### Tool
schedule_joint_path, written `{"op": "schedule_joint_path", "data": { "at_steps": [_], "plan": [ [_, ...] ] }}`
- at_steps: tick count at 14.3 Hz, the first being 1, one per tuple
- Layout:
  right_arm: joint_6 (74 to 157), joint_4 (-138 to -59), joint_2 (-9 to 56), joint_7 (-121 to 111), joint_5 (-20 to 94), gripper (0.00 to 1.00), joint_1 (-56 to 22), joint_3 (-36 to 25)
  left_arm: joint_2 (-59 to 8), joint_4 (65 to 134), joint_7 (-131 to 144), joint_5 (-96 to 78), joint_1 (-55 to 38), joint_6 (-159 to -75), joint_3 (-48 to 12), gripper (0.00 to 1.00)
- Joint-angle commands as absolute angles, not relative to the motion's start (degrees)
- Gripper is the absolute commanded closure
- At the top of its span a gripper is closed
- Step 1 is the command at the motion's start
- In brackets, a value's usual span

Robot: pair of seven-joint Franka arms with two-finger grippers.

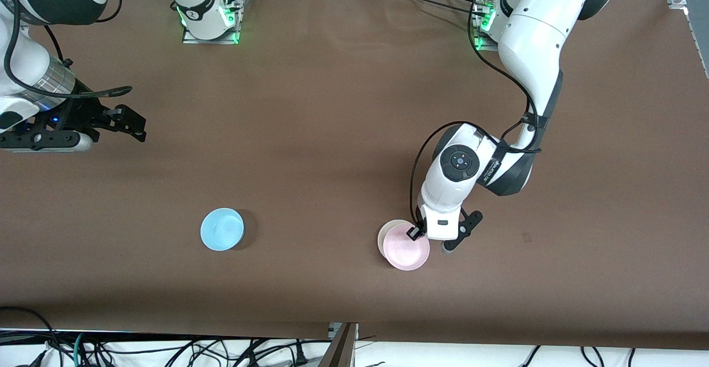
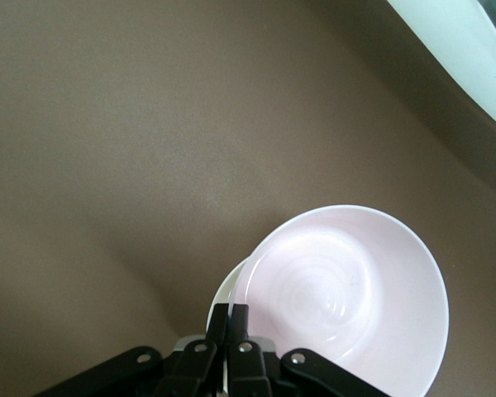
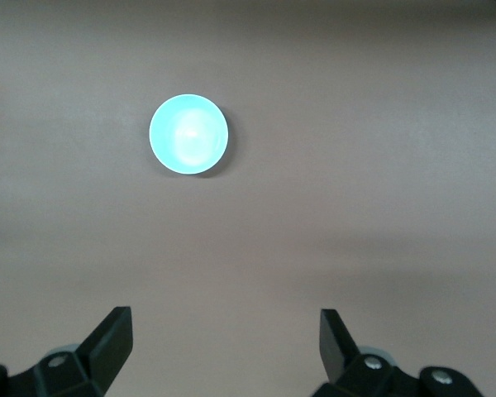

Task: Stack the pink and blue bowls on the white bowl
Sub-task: 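Carry the pink bowl over the white bowl and lower it in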

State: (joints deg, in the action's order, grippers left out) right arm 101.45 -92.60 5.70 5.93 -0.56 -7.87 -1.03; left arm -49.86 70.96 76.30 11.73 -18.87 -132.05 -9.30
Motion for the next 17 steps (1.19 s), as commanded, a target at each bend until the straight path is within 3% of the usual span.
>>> {"op": "schedule_joint_path", "data": {
  "at_steps": [1, 17],
  "plan": [
    [101.69, -92.37, 5.54, 6.24, -0.18, 0.00, -8.00, -1.14, -51.15, 69.08, 77.70, 13.10, -19.69, -131.75, -8.70, 1.00],
    [101.87, -92.37, 5.62, 6.24, -0.26, 0.00, -8.00, -1.14, -52.82, 69.52, 77.70, 13.36, -20.92, -131.75, -8.70, 1.00]
  ]
}}
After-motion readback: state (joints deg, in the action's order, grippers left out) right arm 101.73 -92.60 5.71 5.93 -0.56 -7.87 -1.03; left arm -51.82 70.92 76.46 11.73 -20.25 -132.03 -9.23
